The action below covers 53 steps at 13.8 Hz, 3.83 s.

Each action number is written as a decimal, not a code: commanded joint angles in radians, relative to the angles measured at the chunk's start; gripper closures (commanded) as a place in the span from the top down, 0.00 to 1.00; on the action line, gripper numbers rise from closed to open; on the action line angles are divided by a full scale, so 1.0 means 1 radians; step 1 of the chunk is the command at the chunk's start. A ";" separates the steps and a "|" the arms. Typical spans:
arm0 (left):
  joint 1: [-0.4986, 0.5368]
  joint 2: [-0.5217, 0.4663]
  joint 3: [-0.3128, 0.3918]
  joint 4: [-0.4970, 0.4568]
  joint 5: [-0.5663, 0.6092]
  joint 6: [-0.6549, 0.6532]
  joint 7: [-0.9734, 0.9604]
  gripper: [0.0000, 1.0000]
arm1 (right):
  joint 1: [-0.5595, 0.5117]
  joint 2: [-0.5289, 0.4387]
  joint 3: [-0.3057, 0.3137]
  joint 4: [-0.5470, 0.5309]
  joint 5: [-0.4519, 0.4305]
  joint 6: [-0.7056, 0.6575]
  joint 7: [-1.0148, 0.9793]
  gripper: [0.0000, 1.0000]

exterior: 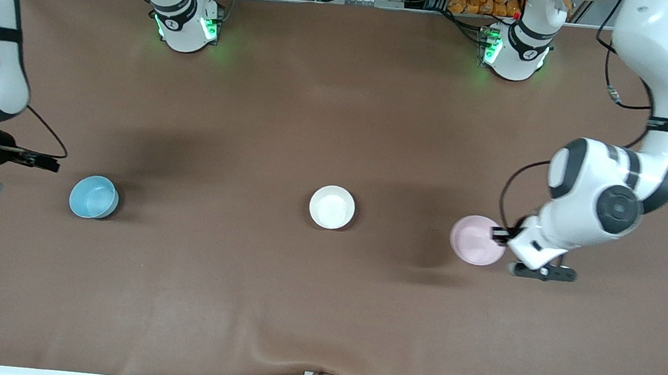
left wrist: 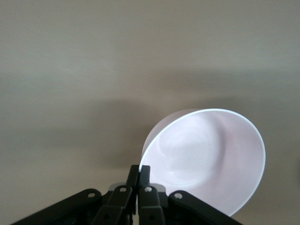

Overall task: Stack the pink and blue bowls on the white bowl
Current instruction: 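Carry the pink bowl onto the white bowl while the right gripper grasps the blue bowl, then open the left gripper off the pink bowl while the right gripper lifts the blue bowl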

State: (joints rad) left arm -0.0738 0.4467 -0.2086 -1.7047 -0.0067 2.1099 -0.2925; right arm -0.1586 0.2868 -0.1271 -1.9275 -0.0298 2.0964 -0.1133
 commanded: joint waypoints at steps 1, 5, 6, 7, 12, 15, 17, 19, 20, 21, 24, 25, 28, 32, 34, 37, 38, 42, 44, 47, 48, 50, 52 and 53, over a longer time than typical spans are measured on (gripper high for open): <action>-0.116 0.012 0.002 0.048 -0.027 -0.028 -0.179 0.00 | -0.010 0.037 0.009 -0.021 -0.005 0.051 -0.009 1.00; -0.262 0.081 0.002 0.144 -0.065 -0.028 -0.401 0.00 | -0.035 0.144 0.011 -0.018 0.069 0.163 -0.009 1.00; -0.288 0.101 0.002 0.175 -0.105 -0.028 -0.422 0.00 | -0.033 0.169 0.010 -0.018 0.088 0.197 -0.009 1.00; -0.317 0.121 0.002 0.186 -0.134 -0.028 -0.444 0.00 | -0.032 0.192 0.010 -0.016 0.093 0.220 -0.009 1.00; -0.405 0.213 0.005 0.226 -0.138 0.062 -0.462 0.00 | -0.033 0.264 0.012 -0.004 0.094 0.303 -0.009 0.98; -0.443 0.240 0.005 0.223 -0.133 0.110 -0.450 0.00 | -0.035 0.267 0.012 -0.002 0.094 0.306 -0.009 0.00; -0.439 0.253 0.005 0.224 -0.130 0.117 -0.444 0.00 | -0.035 0.267 0.012 -0.002 0.094 0.304 -0.009 0.00; -0.440 0.267 0.008 0.226 -0.128 0.137 -0.442 0.00 | -0.033 0.267 0.012 -0.004 0.096 0.304 -0.009 0.00; -0.434 0.268 0.008 0.223 -0.128 0.139 -0.423 0.00 | -0.033 0.265 0.012 -0.004 0.094 0.303 -0.009 0.00; -0.437 0.274 0.009 0.223 -0.128 0.147 -0.407 0.00 | -0.030 0.264 0.012 -0.004 0.094 0.300 -0.012 0.00; -0.435 0.277 0.011 0.221 -0.128 0.157 -0.405 0.00 | -0.027 0.224 0.012 -0.001 0.094 0.248 -0.049 0.00; -0.435 0.280 0.011 0.221 -0.127 0.160 -0.405 0.00 | -0.026 0.197 0.012 -0.001 0.094 0.223 -0.055 0.00; -0.439 0.294 0.011 0.221 -0.127 0.168 -0.396 0.00 | -0.019 0.111 0.020 -0.001 0.094 0.168 -0.074 0.00; -0.439 0.308 0.012 0.217 -0.122 0.186 -0.393 0.00 | -0.004 -0.013 0.076 -0.001 0.099 0.056 -0.065 0.00; -0.440 0.311 0.012 0.218 -0.124 0.190 -0.395 0.00 | 0.019 -0.061 0.099 -0.001 0.142 0.001 -0.060 0.00; -0.431 0.314 0.012 0.223 -0.133 0.190 -0.405 0.84 | 0.063 -0.092 0.103 -0.001 0.247 -0.056 -0.019 0.00; -0.431 0.308 0.011 0.223 -0.134 0.190 -0.407 1.00 | 0.082 -0.093 0.103 -0.002 0.269 -0.070 0.012 0.00; -0.410 0.271 0.014 0.224 -0.122 0.177 -0.409 1.00 | 0.178 -0.103 0.104 -0.008 0.297 -0.088 0.156 0.00; -0.374 0.219 0.015 0.221 -0.108 0.113 -0.404 1.00 | 0.247 -0.101 0.103 -0.008 0.349 -0.084 0.260 0.00; -0.316 0.152 0.015 0.223 -0.041 0.035 -0.399 1.00 | 0.324 -0.094 0.103 -0.014 0.406 -0.040 0.348 0.00; -0.298 0.136 0.014 0.224 -0.011 0.018 -0.390 1.00 | 0.350 -0.090 0.103 -0.014 0.407 -0.026 0.392 0.00; -0.278 0.100 0.014 0.224 0.016 0.009 -0.358 1.00 | 0.419 -0.084 0.103 -0.014 0.407 0.014 0.489 0.00; -0.200 0.073 0.011 0.226 0.039 -0.034 -0.260 1.00 | 0.486 -0.057 0.103 -0.014 0.409 0.075 0.594 0.00; -0.157 0.061 0.003 0.228 0.037 -0.045 -0.161 1.00 | 0.519 -0.038 0.103 -0.013 0.410 0.118 0.642 0.00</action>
State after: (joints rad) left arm -0.3066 0.5440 -0.1904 -1.4639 0.0113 2.0982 -0.5797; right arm 0.3022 0.2248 -0.0140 -1.9348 0.3553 2.1519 0.4487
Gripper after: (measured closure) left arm 0.000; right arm 0.960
